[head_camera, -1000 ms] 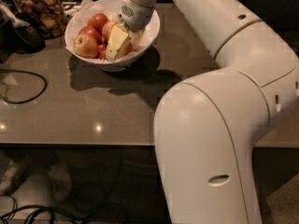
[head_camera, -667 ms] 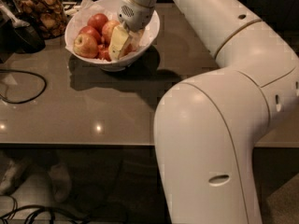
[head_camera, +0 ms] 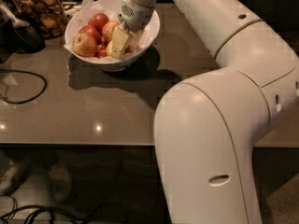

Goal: Pick apple from white bowl

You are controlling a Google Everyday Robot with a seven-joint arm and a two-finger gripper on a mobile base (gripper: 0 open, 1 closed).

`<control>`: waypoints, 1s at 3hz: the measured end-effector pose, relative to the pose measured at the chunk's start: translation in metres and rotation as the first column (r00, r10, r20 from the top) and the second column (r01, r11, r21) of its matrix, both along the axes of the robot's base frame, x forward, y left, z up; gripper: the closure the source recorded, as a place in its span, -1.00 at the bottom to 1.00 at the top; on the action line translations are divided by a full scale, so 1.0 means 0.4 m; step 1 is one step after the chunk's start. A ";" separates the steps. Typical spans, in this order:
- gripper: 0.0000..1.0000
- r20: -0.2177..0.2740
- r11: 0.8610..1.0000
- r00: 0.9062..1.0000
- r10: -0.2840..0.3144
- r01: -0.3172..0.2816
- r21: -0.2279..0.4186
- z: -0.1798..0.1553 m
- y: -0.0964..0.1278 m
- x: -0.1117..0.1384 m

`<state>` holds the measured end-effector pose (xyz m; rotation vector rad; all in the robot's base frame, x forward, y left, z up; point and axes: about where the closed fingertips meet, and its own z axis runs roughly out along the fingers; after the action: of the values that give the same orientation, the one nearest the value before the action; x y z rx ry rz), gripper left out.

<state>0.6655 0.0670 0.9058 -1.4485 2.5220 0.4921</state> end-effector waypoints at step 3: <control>1.00 0.089 0.999 0.996 0.012 -0.016 0.043 0.079 0.023 -0.002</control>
Offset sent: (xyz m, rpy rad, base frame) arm 0.0000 0.0000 0.0000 0.0000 0.0000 0.0000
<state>0.6649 0.0762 0.9372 -1.4407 2.4190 0.4715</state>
